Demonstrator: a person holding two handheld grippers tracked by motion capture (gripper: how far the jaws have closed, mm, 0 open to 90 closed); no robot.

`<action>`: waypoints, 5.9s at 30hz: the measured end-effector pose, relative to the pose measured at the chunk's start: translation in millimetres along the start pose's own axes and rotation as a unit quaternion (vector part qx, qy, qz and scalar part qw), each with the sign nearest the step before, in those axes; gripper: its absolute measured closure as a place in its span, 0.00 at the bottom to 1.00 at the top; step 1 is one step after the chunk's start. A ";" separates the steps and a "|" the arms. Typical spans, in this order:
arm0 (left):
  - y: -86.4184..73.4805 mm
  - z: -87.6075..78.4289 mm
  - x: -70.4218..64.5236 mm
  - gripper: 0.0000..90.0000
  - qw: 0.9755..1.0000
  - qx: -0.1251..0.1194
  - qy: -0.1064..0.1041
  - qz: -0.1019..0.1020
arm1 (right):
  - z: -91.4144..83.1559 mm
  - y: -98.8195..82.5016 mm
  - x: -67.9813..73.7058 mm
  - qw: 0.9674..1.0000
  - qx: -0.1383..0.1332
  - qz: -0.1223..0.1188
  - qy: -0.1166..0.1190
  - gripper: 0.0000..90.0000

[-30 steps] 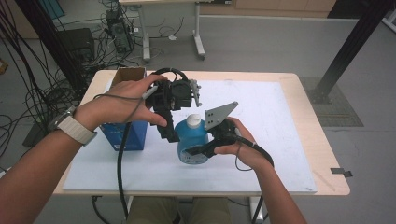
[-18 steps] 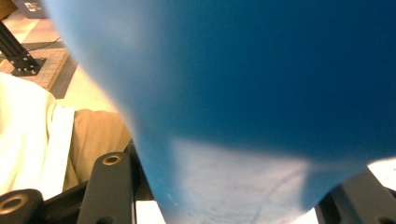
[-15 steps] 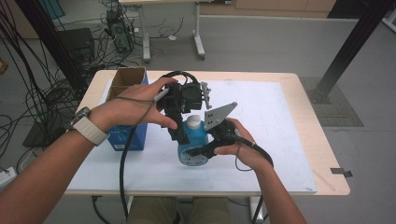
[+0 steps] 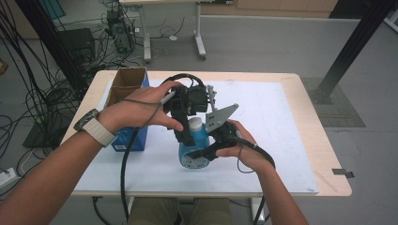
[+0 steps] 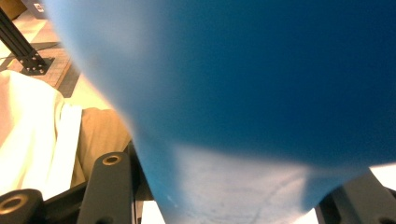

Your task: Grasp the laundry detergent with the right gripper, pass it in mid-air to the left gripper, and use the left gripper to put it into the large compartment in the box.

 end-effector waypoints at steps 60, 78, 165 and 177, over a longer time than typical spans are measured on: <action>-0.6 6.0 0.1 0.08 1.000 0.007 0.001 -0.004 | -1.5 -6.3 -2.0 1.000 0.006 0.013 -0.004 0.48; -1.4 5.9 0.1 0.08 1.000 0.007 0.003 -0.006 | -0.1 -7.1 -1.3 1.000 0.010 0.016 0.000 0.48; 5.9 31.9 -1.2 0.12 1.000 0.016 0.000 0.004 | -6.2 3.1 12.3 1.000 0.011 0.009 0.016 0.48; 5.3 31.5 -1.9 0.18 1.000 0.018 -0.002 0.010 | -4.7 5.4 11.9 1.000 0.011 0.000 0.016 0.48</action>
Point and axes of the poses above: each handheld gripper's, and its own axes: z roughly forward along the jaws, y roughly out of its top, x roughly to its left, the point moved 2 cm from there along z, roughly forward along the jaws, and after that the axes turned 15 degrees about -y, right-handed, at the moved point
